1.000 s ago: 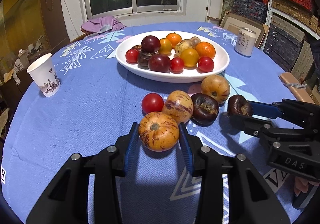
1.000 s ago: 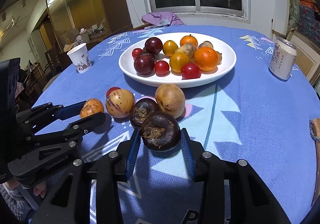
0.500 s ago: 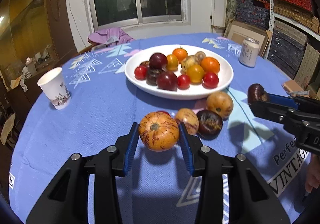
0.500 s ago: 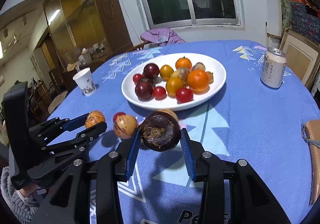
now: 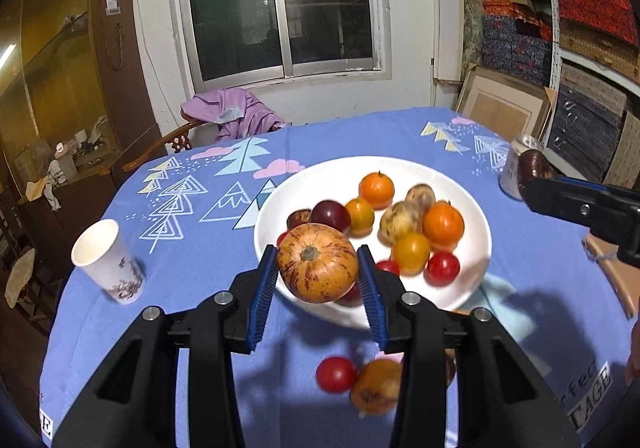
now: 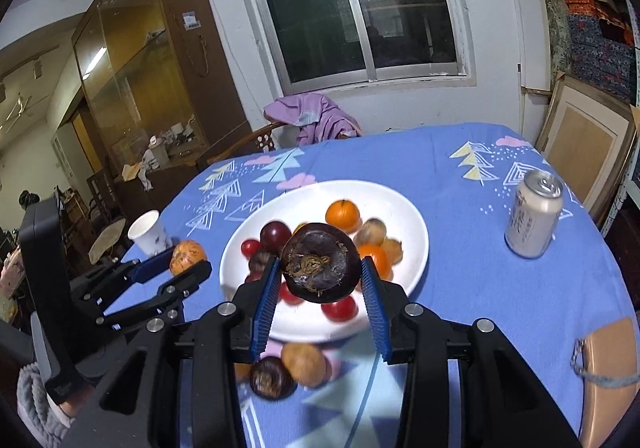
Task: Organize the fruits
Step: 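Carry both fruits over the white plate and open both tools to drop them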
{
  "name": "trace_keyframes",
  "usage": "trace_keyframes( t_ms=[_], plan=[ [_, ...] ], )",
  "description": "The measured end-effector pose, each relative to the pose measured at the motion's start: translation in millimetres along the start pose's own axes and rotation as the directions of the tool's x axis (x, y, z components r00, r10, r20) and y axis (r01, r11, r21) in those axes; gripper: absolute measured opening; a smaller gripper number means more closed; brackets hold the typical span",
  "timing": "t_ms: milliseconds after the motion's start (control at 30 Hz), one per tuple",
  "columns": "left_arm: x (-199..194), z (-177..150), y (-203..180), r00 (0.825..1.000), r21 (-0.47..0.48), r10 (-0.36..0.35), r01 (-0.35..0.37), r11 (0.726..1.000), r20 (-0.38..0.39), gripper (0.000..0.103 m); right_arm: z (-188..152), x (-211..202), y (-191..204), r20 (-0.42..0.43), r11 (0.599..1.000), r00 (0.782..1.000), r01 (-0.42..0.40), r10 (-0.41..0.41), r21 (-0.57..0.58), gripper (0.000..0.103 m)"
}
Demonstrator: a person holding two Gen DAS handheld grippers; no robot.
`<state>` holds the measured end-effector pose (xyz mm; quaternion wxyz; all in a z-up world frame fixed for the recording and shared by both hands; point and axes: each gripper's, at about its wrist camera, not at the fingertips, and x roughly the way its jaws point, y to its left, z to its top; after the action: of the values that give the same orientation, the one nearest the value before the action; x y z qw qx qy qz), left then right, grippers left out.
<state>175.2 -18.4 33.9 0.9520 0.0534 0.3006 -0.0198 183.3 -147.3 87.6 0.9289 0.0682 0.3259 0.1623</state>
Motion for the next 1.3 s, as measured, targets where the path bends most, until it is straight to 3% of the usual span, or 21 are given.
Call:
trace_keyframes(
  t_ms=[367, 867, 967, 1033, 1067, 1300],
  plan=[
    [60, 26, -3, 0.999, -0.027, -0.018, 0.017, 0.999, -0.031, 0.040, 25, 61, -17, -0.041, 0.999, 0.999, 0.011, -0.009, 0.045, 0.041],
    [117, 18, 8, 0.995, -0.050, -0.026, 0.021, 0.999, -0.100, 0.041, 22, 110, -26, -0.085, 0.998, 0.995, 0.049, -0.046, 0.036, 0.041],
    [121, 17, 7, 0.995, -0.035, -0.017, 0.014, 0.999, -0.101, 0.046, 20, 117, -28, -0.092, 0.998, 0.994, 0.059, -0.056, 0.032, 0.041],
    [123, 15, 5, 0.995, -0.023, 0.002, -0.005, 1.000, -0.104, 0.068, 18, 122, -28, -0.107, 0.997, 0.992, 0.071, -0.068, 0.022, 0.042],
    [122, 14, 5, 0.995, -0.022, 0.008, -0.010, 1.000, -0.098, 0.071, 16, 127, -28, -0.125, 0.997, 0.990, 0.070, -0.067, 0.015, 0.042],
    [94, 19, 9, 0.999, -0.025, 0.015, -0.016, 1.000, -0.049, 0.077, 21, 111, -30, -0.091, 0.997, 0.994, 0.063, -0.058, 0.052, 0.049]
  ],
)
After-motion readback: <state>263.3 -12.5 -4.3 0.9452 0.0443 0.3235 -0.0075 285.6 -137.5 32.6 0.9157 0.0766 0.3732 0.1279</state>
